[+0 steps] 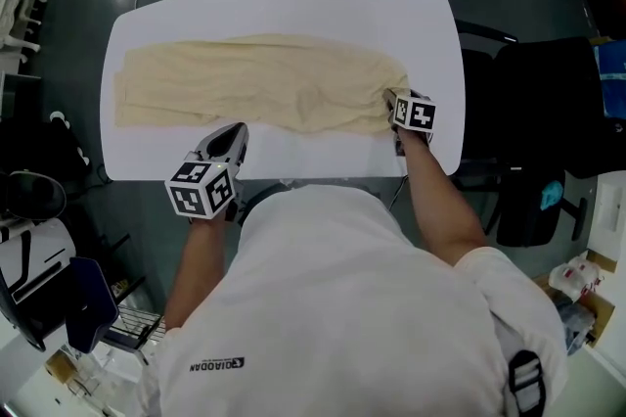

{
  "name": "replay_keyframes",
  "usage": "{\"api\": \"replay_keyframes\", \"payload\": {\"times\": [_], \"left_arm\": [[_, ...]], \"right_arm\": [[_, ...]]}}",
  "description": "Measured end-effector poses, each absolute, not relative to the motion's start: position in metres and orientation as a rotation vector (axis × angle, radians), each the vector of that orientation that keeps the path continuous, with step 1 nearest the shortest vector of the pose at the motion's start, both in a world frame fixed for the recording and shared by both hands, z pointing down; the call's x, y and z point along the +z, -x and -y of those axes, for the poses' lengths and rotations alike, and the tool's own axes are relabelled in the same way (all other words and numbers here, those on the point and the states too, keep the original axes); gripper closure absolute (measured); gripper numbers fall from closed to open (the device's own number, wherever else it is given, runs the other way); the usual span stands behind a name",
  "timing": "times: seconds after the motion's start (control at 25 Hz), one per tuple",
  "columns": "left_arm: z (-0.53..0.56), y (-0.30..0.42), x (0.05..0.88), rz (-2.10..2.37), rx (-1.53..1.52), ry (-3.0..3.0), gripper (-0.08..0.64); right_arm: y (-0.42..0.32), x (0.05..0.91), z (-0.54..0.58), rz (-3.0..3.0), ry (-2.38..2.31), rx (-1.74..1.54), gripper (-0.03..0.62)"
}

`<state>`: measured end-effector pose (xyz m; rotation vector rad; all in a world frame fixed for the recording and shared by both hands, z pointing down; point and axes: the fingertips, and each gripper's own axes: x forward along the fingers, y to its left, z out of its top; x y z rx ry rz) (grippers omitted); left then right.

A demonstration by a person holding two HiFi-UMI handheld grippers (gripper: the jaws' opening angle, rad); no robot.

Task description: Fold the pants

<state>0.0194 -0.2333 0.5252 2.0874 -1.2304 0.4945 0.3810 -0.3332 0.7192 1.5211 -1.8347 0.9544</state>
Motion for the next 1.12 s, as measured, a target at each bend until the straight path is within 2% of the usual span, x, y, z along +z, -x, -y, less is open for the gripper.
{"api": "replay_keyframes", "payload": {"times": [0.2, 0.32, 0.4, 0.76, 1.12], "left_arm": [[0.235, -0.025, 0.525, 1.236, 0.508, -2.094, 0.534], [0.234, -0.025, 0.522, 1.241, 0.509, -2.1, 0.534], [0.234, -0.027, 0.521, 1.246, 0.517, -2.106, 0.534], [0.22, -0.016, 0.515, 1.278, 0.522, -2.104, 0.534], [0.215, -0.016, 0.511, 1.285, 0.509, -2.115, 0.534]], "right_arm": [[-0.373, 0.721, 0.336, 1.855, -1.516, 0.898, 0.392], [-0.371, 0.722, 0.335, 1.872, -1.501, 0.899, 0.403], [-0.368, 0.721, 0.336, 1.9, -1.46, 0.892, 0.457], [-0.372, 0.712, 0.339, 1.956, -1.441, 1.009, 0.518], [-0.377, 0.685, 0.341, 2.016, -1.466, 0.961, 0.525]]}}
